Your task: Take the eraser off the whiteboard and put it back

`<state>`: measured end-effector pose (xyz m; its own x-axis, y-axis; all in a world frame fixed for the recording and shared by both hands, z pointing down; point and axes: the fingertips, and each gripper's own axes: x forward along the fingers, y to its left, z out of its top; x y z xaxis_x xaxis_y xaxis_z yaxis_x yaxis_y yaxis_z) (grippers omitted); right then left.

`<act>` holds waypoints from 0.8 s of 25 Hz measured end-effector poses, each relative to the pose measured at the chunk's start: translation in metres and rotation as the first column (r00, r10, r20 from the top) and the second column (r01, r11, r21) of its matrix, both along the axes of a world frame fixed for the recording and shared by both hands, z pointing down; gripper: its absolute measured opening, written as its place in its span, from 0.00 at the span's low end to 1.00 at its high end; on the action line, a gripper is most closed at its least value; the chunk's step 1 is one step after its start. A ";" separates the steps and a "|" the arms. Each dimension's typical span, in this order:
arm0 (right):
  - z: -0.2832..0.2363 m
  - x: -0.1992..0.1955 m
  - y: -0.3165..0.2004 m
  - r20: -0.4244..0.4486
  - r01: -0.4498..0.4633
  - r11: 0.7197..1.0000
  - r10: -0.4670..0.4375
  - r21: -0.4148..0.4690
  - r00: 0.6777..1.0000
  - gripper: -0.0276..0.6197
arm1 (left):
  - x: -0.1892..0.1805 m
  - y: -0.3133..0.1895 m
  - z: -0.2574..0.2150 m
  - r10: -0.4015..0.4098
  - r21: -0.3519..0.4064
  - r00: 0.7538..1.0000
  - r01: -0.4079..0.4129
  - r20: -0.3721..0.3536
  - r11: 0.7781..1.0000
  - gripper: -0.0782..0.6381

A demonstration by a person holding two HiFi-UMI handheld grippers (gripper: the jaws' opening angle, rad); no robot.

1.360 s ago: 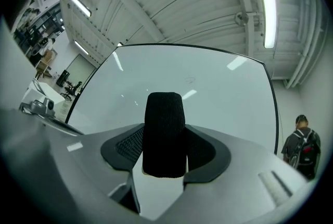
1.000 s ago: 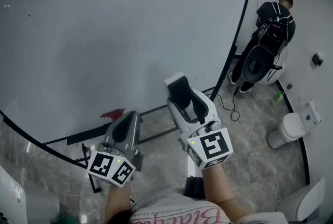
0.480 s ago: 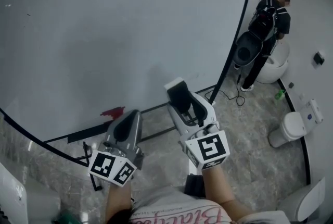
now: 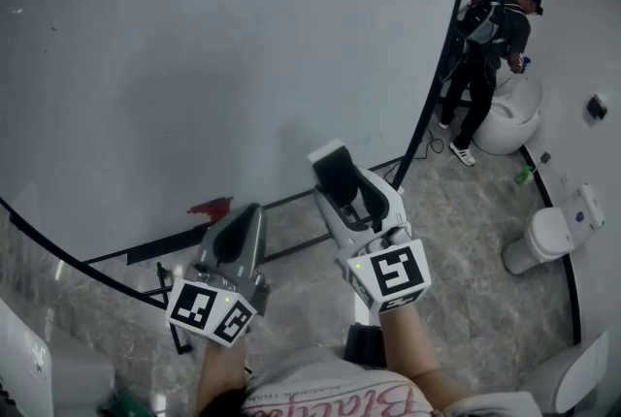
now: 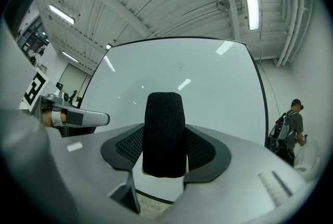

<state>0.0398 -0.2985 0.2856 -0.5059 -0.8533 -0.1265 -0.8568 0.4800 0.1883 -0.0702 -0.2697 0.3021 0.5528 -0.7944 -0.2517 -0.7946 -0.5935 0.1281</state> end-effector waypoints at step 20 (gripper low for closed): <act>-0.126 -0.032 -0.118 0.088 -0.062 0.993 0.054 0.097 0.995 0.41 | -0.016 0.002 0.008 -0.048 -0.023 0.999 0.049 0.021 0.999 0.11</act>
<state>0.0081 -0.4167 0.1599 -0.4397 -0.8618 -0.2529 -0.8975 0.4116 0.1582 -0.0858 -0.2679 0.3105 0.5182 -0.8260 -0.2218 -0.8249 -0.5512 0.1253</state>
